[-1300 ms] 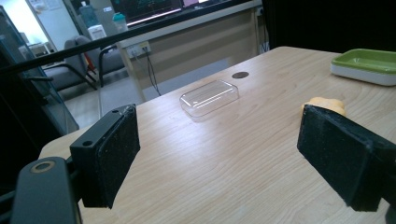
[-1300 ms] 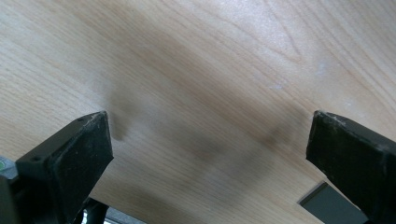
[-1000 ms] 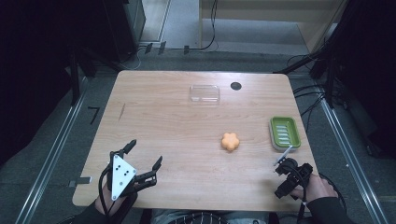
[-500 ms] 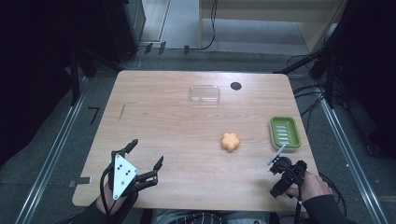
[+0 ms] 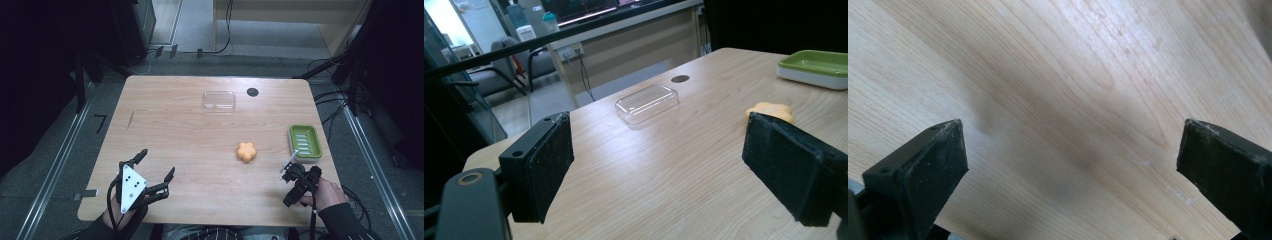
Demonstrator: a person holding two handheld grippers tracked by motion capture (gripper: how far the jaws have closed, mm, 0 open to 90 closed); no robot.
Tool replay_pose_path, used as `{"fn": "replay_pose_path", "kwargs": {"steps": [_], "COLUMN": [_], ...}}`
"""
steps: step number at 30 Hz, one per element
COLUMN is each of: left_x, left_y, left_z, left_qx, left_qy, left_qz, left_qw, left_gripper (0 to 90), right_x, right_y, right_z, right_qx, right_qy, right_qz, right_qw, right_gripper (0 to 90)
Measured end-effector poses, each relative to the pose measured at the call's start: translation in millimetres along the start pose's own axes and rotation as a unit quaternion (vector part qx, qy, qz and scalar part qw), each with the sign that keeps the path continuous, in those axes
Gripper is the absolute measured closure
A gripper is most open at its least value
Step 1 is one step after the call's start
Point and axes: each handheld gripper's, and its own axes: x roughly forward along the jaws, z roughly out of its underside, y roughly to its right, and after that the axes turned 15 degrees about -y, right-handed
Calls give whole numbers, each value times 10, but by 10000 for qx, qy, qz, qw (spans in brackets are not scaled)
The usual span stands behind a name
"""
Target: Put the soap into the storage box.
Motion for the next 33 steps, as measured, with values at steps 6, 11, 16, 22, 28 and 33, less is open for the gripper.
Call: {"fn": "replay_pose_path", "kwargs": {"steps": [6,11,16,22,28,33], "left_x": [2,2,3,4,3,-1], "left_y": [0,-1,-2,-3,-3,-6], "left_z": [-2,-2,-2,-2,-1,1], "left_qx": [4,-1,-2,-2,-13,-12], "left_qy": [-9,-22,-16,-15,-15,-15], "left_qz": [3,2,5,6,3,0], "left_qw": [10000,10000,10000,10000,10000,10000], "left_gripper": [135,135,135,135,135,135], "right_x": [-37,-59,-84,-115,-159,-188], "right_y": [-22,-28,-42,-42,-35,-66], "right_z": [-73,-143,-192,-284,-362,-462], "right_qx": [-39,-119,-106,-148,-183,-242], "right_qy": [48,51,65,134,180,205], "right_qz": [38,54,60,51,64,86], "right_qw": [10000,9999,9999,9998,9997,9995], "right_gripper": [0,0,0,0,0,0]}}
